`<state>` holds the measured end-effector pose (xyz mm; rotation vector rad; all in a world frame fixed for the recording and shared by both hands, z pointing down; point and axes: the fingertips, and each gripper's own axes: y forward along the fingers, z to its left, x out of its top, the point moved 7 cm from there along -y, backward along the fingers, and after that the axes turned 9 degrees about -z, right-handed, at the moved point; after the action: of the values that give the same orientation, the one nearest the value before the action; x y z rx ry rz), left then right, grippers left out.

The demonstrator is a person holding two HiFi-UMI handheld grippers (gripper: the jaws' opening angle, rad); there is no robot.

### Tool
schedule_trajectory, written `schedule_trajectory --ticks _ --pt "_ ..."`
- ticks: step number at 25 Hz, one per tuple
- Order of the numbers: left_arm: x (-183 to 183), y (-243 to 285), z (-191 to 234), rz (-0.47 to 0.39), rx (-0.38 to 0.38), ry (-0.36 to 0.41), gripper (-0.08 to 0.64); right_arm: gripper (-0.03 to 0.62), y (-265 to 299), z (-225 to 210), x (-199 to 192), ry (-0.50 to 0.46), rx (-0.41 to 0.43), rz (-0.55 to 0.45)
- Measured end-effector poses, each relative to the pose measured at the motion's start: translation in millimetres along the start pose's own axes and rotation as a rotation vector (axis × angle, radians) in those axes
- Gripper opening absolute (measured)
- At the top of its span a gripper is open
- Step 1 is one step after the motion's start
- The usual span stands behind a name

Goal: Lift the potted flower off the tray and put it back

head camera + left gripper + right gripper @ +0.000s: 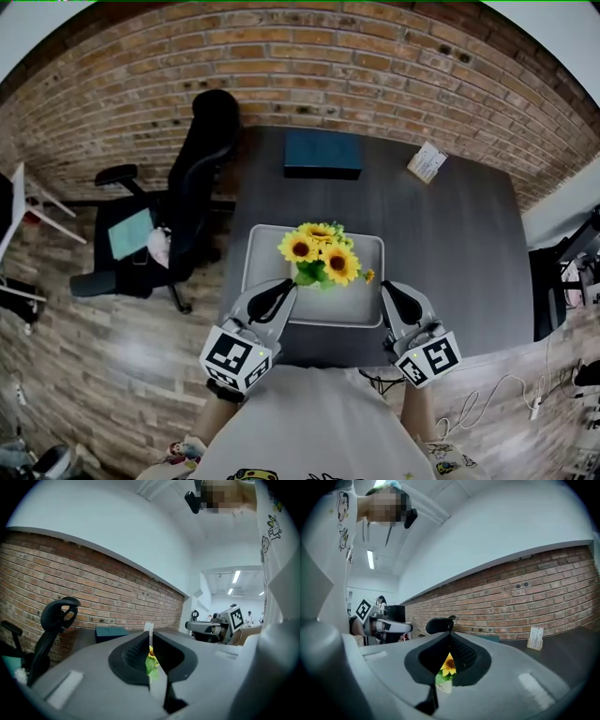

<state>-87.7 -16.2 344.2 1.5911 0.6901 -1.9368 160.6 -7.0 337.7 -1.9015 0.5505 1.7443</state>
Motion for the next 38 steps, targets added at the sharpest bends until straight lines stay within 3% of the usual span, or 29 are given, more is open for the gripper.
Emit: schedule_trajectory --ticks 18,38 --pt "-9.4 -5.4 15.9 0.057 0.052 -0.015 0.011 0.002 7.6 6.2 -8.0 0.074 0.010 0.014" --pt "-8.2 -1.2 16.4 0.059 0.038 -0.009 0.011 0.001 13.8 10.0 -9.7 0.054 0.030 0.043"
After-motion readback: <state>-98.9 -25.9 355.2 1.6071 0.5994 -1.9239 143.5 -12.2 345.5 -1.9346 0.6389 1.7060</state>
